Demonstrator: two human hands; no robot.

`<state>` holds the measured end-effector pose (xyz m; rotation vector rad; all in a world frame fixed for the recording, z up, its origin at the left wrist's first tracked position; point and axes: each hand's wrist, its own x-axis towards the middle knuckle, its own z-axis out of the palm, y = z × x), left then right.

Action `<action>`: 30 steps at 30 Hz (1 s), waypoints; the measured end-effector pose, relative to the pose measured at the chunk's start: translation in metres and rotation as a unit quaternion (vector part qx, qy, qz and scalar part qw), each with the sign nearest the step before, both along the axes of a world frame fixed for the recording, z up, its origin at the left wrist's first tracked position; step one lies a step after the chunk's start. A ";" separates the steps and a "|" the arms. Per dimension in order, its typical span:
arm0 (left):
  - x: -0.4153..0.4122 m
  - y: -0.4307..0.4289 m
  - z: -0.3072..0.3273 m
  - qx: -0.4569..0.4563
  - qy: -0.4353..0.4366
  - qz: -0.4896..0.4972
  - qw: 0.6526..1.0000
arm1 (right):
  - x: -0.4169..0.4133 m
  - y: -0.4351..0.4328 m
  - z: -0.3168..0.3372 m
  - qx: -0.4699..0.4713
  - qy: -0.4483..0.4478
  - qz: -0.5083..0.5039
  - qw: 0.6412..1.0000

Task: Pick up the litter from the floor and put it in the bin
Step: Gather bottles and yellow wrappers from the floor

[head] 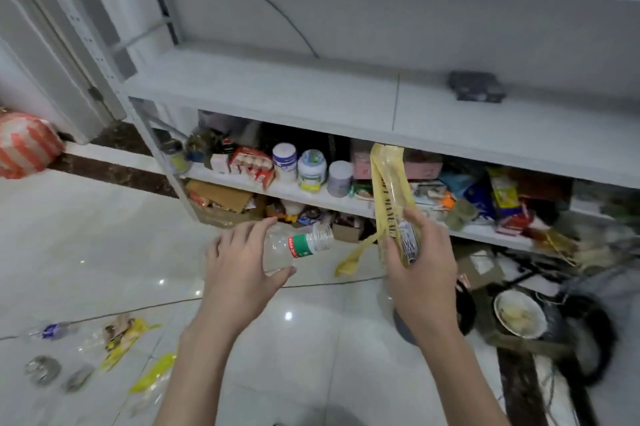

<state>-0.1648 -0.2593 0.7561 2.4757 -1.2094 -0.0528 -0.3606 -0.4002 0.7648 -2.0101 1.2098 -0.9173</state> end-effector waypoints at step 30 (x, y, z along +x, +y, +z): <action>-0.278 -0.330 -0.119 0.115 0.067 -0.083 0.988 | -0.295 -0.268 -0.108 0.138 0.063 -0.136 0.979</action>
